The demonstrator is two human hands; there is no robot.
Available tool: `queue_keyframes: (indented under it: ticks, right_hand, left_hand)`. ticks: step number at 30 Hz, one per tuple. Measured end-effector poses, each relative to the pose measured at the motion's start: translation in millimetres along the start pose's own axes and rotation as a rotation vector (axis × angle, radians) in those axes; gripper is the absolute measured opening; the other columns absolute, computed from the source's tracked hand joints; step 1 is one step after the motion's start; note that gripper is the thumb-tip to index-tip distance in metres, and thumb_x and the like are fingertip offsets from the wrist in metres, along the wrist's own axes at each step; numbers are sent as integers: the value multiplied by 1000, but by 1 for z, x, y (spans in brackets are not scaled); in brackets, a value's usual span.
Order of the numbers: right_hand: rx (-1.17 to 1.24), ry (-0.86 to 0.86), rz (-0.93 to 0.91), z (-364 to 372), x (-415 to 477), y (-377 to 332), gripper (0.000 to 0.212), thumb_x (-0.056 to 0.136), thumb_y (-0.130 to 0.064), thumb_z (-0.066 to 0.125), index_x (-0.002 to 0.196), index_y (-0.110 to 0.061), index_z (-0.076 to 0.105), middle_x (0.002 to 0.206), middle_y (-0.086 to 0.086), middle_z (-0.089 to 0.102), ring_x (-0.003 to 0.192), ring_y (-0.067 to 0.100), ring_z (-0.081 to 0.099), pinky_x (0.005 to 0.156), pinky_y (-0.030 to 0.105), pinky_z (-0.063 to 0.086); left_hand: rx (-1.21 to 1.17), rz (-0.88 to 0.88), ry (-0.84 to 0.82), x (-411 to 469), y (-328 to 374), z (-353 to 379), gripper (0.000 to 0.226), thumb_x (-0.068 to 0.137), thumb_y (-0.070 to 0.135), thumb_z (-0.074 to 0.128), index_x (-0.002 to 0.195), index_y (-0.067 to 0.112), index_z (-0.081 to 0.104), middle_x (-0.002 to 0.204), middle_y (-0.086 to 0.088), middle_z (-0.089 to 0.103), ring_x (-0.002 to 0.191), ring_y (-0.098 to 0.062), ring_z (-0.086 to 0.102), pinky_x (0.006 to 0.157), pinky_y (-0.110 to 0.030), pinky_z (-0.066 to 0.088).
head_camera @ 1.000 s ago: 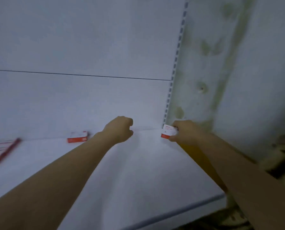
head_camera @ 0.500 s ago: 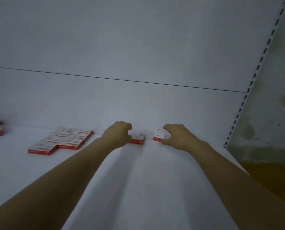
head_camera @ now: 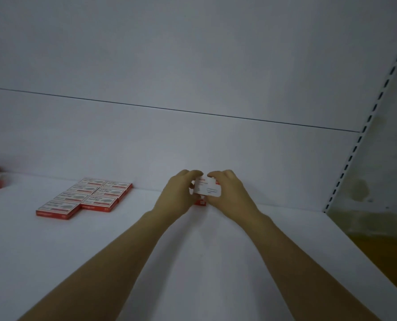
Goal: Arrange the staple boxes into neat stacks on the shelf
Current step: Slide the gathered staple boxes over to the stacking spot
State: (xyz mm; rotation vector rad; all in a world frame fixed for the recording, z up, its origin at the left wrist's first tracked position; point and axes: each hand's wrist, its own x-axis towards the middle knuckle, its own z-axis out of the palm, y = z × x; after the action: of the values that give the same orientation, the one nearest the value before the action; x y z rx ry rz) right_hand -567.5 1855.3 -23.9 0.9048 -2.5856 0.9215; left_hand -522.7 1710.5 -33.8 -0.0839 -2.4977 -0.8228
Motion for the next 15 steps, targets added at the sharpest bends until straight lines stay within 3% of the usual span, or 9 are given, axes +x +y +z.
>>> queue_keyframes:
  ticks: [2,5,10,15]
  right_hand:
    - [84,44,-26,5,-2,4,59,77,-6,71,131,-14,48,125,4,43,114,19,49,90,20,47]
    - [151,110,-71,12,-6,8,53,79,7,63,128,-9,49,127,5,42,114,17,50,79,-2,41]
    - [292,157,-70,22,-10,12,44,80,8,63,120,-6,53,124,4,45,111,15,54,78,8,50]
    - [580,55,94,4,-9,14,46,81,2,66,124,-13,55,118,-1,57,97,7,60,75,7,49]
  left_hand:
    - [-61,-26,79,-2,-4,3,50,80,3,68,127,13,54,121,-6,57,89,-11,54,77,-14,46]
    - [-152,-70,146,-5,-11,6,50,79,2,69,126,11,55,121,-6,58,90,-10,54,75,-10,45]
    - [-203,3,170,-10,-20,9,52,74,-2,74,123,7,58,130,-6,54,89,-11,56,72,-1,45]
    - [-451,-187,40,-10,-20,-2,60,76,7,75,128,26,54,116,6,62,89,-10,65,77,-11,52]
